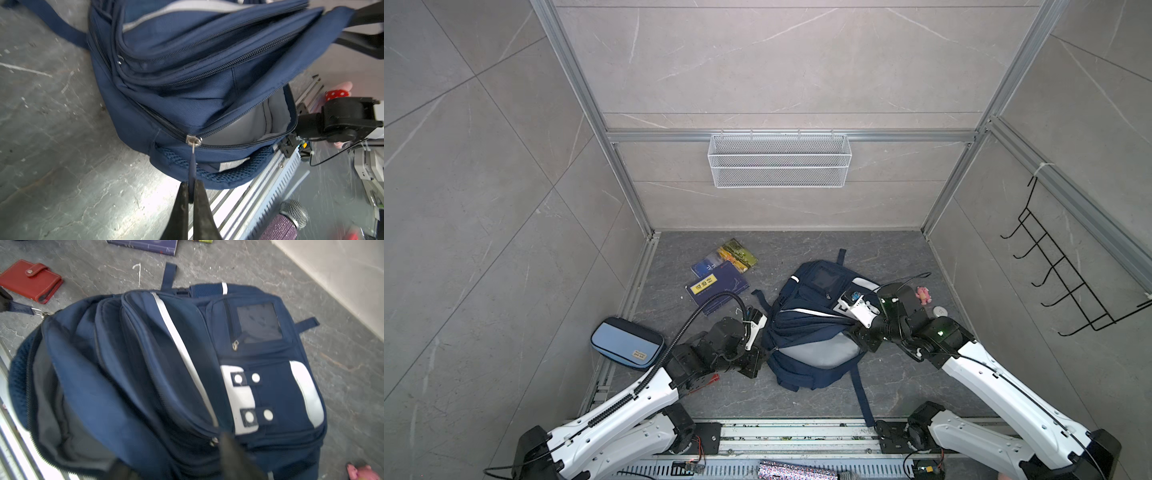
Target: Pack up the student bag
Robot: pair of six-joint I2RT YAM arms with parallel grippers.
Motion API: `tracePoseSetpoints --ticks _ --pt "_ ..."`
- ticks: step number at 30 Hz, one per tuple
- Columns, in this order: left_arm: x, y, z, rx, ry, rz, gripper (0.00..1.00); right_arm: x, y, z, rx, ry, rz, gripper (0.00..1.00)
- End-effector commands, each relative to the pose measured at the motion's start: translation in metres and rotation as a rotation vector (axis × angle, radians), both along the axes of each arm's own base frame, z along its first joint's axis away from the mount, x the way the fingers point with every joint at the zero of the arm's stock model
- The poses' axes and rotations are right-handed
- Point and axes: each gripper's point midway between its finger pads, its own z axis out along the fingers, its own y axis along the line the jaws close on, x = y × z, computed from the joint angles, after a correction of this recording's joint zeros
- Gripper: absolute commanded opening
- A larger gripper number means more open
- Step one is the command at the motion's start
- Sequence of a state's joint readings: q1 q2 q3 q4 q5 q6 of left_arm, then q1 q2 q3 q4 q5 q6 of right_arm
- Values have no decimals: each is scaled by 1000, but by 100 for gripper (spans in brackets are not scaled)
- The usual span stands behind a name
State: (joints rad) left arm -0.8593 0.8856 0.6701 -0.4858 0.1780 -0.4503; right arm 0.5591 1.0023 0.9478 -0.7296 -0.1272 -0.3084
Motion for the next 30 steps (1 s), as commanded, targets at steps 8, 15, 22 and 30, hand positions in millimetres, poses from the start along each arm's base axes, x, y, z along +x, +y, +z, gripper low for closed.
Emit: tracePoseSetpoints --ticks 8,15,22,30 --pt "-4 -53 43 -191 17 -141 0 -50 48 21 103 100 189 100" --pt "-5 -65 58 -251 10 -148 0 -58 89 -7 125 140 216 100" --pt "-5 -62 63 -268 -7 -124 0 -70 102 -44 75 190 264 92" --pt "-3 -59 59 -251 -10 -103 0 -52 92 -67 -11 136 183 35"
